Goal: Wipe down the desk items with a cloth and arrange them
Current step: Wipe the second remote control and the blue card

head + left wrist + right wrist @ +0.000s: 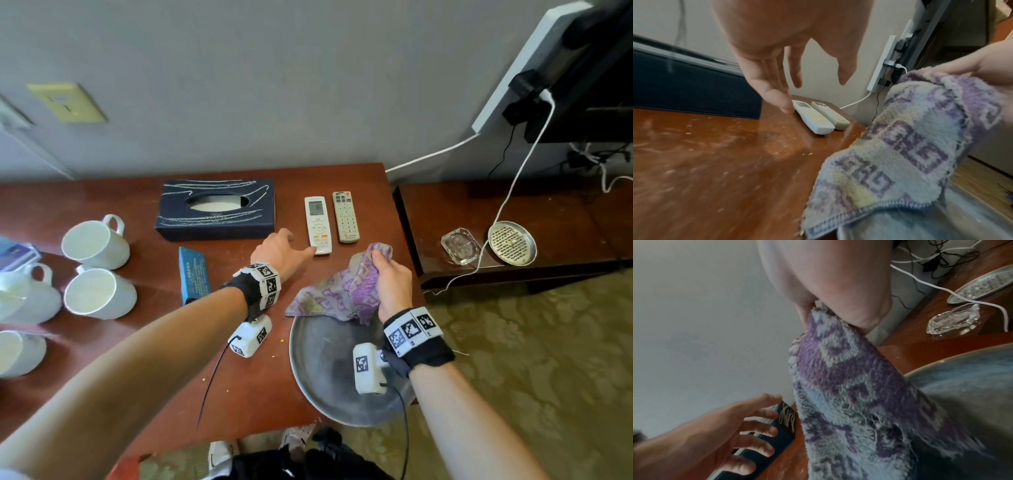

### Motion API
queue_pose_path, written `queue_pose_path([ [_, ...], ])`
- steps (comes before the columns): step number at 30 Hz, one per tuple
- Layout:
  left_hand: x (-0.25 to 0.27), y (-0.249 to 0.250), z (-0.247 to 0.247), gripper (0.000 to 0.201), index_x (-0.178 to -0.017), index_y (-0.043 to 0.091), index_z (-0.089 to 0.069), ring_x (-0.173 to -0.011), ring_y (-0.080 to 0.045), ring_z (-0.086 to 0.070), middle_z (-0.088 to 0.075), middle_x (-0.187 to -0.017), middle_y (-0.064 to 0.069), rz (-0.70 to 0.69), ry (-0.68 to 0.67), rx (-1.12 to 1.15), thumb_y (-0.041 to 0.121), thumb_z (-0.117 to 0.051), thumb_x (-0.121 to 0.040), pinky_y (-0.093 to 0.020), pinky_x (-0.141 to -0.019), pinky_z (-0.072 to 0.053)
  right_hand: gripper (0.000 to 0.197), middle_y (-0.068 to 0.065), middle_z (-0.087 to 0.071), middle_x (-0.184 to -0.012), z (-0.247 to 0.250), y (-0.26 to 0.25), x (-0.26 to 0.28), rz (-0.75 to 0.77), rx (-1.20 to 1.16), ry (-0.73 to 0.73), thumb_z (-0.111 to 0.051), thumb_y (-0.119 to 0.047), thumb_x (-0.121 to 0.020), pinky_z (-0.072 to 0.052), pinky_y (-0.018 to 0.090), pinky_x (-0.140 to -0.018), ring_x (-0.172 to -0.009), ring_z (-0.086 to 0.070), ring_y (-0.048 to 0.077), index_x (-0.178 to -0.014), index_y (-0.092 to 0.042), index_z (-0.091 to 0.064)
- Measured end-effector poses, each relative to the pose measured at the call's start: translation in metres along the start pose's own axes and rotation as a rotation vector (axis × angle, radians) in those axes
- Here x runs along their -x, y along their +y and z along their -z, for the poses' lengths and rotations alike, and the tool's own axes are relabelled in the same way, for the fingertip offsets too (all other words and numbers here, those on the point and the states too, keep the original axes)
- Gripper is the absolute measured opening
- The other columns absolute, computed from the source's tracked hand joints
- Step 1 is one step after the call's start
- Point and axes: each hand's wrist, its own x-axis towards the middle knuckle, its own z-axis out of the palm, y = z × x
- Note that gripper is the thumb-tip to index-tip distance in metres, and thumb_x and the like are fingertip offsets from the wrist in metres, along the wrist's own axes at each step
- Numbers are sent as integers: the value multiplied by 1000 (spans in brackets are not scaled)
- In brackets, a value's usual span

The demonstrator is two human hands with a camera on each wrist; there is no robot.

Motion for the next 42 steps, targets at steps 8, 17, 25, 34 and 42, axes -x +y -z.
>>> queue_pose_path([
  [8,63,-72,43,66,-137,27,-48,-115,-28,-61,-52,-140,-5,-24,53,64,66,-60,-85,-35,-91,-45,14,7,-75,-94,-57,-3,63,157,76,-133,-63,-27,-96,-55,46,-96,-95,-72,25,-85,-23,-69],
  [17,112,-178,89,69,-138,29,-44,-112,-25,-60,-51,-136,-3,7,94,81,64,-65,-82,-33,-82,-46,21,9,-72,-102,-126,6,113,271,205,-240,-64,-32,-96,-52,39,-97,-98,-67,25,-78,-22,-66],
  [25,113,-216,101,72,-136,20,-47,-115,-19,-57,-48,-141,-3,-49,12,153,53,-77,-79,-37,-98,-49,35,28,-68,-100,-156,24,129,273,284,-274,-64,-40,-93,-50,55,-95,-102,-64,43,-82,-9,-75],
  [34,77,-214,110,97,-150,20,-27,-121,-26,-55,-33,-152,-5,-59,-101,44,45,-83,-75,-39,-99,-49,28,23,-71,-100,-156,26,119,262,329,-325,-62,-37,-96,-52,52,-95,-102,-67,39,-77,-20,-73],
  [42,37,-207,110,112,-156,20,-13,-132,-26,-49,-19,-161,0,-50,-201,-20,42,-86,-73,-42,-104,-47,23,15,-75,-94,-158,30,99,171,315,-359,-63,-34,-96,-53,50,-95,-98,-70,33,-76,-26,-71],
])
